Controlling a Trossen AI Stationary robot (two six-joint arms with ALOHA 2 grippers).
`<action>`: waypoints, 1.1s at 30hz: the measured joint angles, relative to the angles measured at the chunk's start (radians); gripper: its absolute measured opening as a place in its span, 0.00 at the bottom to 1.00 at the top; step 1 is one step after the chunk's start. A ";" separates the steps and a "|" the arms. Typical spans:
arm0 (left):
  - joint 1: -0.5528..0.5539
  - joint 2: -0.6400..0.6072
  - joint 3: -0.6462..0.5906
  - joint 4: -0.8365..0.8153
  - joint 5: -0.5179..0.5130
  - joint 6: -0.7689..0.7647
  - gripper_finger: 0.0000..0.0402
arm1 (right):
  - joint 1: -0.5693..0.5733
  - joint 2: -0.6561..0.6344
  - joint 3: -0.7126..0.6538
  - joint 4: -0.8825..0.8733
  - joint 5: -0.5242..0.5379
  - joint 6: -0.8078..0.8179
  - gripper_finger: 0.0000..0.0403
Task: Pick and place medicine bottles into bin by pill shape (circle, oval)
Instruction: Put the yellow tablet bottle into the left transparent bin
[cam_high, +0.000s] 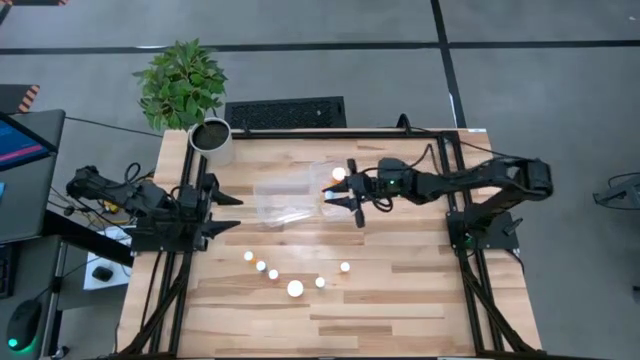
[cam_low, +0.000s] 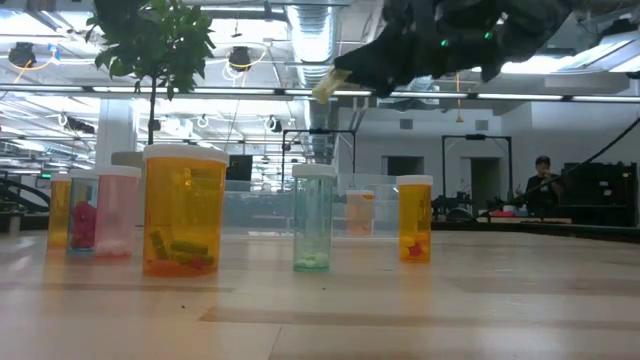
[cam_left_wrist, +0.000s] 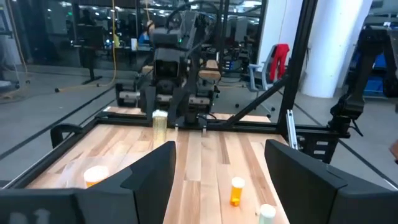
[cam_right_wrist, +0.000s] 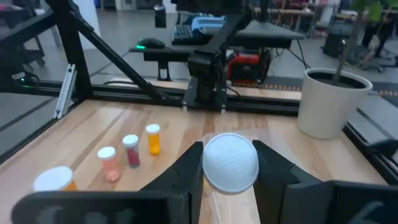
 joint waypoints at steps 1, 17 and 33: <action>0.000 0.000 -0.007 0.010 0.000 0.001 0.60 | -0.005 0.023 0.000 0.040 -0.012 0.005 0.28; 0.000 0.000 -0.023 0.010 -0.012 0.011 0.60 | -0.030 0.209 0.143 0.007 -0.054 0.085 0.28; 0.000 0.000 -0.023 0.005 -0.038 0.015 0.60 | -0.031 0.329 0.368 -0.306 0.044 0.018 0.28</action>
